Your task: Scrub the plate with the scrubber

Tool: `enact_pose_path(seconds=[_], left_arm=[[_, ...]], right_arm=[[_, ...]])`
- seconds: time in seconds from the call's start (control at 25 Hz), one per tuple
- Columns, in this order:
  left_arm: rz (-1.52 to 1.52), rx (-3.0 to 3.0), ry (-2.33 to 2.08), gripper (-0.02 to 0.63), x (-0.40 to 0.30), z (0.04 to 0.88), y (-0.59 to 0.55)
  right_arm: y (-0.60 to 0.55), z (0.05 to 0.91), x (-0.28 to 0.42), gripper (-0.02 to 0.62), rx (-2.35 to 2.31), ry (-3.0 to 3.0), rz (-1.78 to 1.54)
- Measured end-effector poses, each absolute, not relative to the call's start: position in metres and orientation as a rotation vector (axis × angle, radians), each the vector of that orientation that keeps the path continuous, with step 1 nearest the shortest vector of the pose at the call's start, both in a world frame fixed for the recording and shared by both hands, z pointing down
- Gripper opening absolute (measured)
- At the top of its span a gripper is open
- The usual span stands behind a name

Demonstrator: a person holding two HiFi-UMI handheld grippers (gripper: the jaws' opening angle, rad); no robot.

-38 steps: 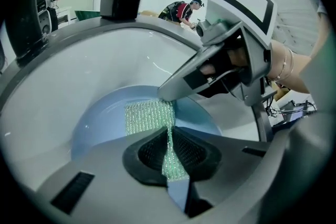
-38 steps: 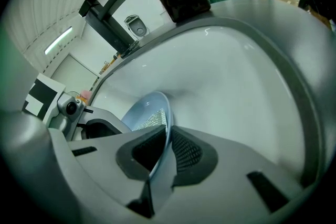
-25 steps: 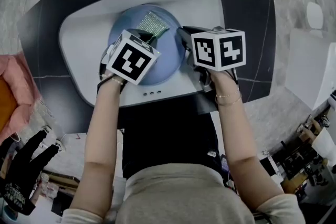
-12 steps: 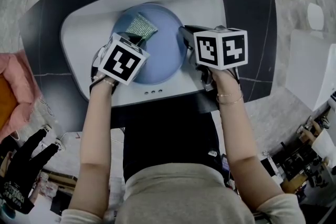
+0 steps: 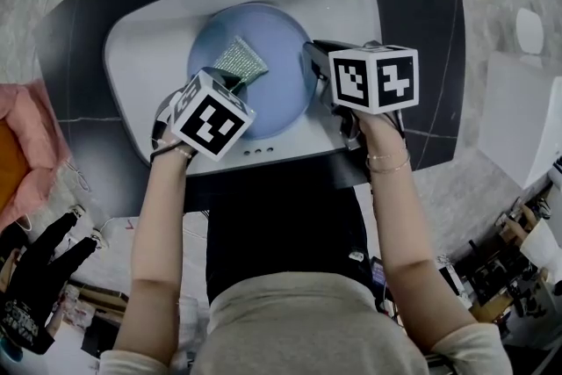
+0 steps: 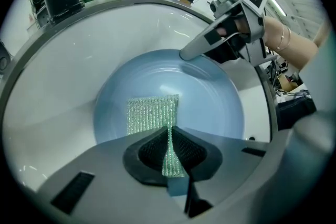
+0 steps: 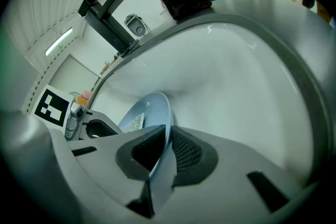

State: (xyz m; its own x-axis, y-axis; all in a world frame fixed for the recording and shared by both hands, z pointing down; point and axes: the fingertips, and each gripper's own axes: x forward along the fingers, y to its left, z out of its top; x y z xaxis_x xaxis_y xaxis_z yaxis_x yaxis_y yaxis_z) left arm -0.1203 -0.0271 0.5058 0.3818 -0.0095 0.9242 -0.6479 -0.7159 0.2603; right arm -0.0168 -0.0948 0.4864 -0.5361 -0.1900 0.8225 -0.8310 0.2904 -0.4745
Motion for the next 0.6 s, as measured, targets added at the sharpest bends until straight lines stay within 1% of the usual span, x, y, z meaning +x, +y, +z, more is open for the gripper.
enact_pose_path(seconds=[0.6], left_arm=[[1.401, 2.108, -0.391, 0.044, -0.098, 0.494, 0.004]], right_arm=[[-0.098, 0.485, -0.018, 0.049, 0.903, -1.921, 1.257]])
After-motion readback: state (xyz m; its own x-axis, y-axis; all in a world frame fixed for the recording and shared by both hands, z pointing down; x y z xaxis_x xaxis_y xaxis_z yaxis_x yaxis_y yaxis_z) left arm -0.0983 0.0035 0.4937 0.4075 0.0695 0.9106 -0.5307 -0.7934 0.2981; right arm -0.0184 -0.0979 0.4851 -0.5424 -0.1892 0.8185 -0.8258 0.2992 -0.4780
